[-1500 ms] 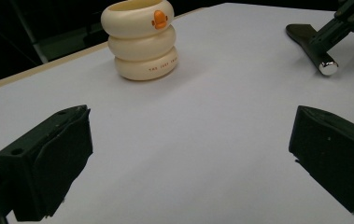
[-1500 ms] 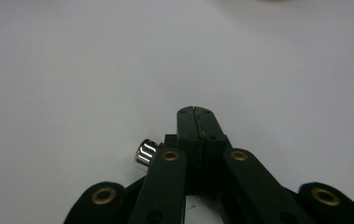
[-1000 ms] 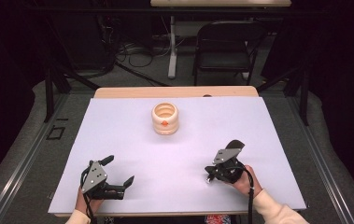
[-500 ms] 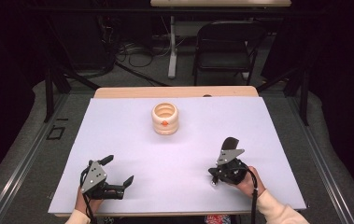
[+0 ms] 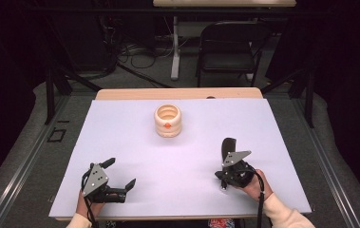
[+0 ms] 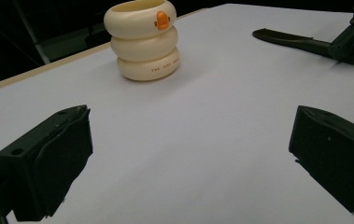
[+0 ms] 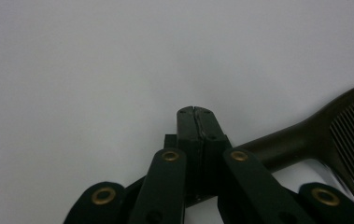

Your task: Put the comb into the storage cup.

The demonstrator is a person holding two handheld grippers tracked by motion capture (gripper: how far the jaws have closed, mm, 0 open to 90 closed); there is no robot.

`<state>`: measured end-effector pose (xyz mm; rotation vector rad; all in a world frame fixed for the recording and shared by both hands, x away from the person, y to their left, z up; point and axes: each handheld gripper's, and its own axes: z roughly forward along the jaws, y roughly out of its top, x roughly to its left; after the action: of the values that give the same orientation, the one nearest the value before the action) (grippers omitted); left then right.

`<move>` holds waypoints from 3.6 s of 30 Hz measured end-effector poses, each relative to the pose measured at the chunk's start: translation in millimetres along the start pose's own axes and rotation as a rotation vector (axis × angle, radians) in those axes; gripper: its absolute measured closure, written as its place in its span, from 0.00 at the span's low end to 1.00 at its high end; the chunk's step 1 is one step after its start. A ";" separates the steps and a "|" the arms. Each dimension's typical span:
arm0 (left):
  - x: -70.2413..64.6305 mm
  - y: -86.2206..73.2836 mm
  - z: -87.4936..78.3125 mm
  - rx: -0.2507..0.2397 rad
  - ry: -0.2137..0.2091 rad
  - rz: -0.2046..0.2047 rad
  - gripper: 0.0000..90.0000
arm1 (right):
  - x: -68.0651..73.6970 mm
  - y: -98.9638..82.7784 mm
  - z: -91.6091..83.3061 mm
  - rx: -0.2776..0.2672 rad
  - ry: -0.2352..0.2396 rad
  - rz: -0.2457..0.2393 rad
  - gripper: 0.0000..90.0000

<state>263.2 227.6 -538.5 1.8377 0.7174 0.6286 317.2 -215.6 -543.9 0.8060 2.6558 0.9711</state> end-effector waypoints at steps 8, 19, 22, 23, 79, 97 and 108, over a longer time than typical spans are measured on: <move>0.0 0.0 -0.5 0.001 0.001 0.002 0.00 | -4.7 -2.3 -4.3 0.003 -0.014 0.024 1.00; 0.5 0.1 -1.8 -0.005 0.007 0.001 0.00 | -8.9 -4.6 -9.0 0.007 -0.039 0.045 1.00; 0.4 -0.1 -1.4 0.001 0.009 0.006 0.00 | -10.2 -4.7 -9.9 0.007 -0.045 0.049 1.00; 0.5 0.1 -1.2 0.000 0.008 0.007 0.00 | -10.8 -5.0 -10.2 0.005 -0.045 0.054 1.00; 0.2 0.4 -3.2 -0.004 0.016 0.013 0.00 | -26.9 -13.6 -19.1 0.081 -0.128 0.103 1.00; 0.6 0.3 -2.8 0.000 0.018 0.014 0.00 | -35.6 -17.9 -23.7 0.085 -0.151 0.120 1.00; 0.5 0.5 -3.4 -0.007 0.017 0.019 0.00 | -33.7 -16.2 -25.0 0.115 -0.163 0.091 0.98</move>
<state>261.2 230.0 -536.9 1.8365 0.7089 0.6585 329.4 -258.0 -535.2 0.9937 2.5726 0.7428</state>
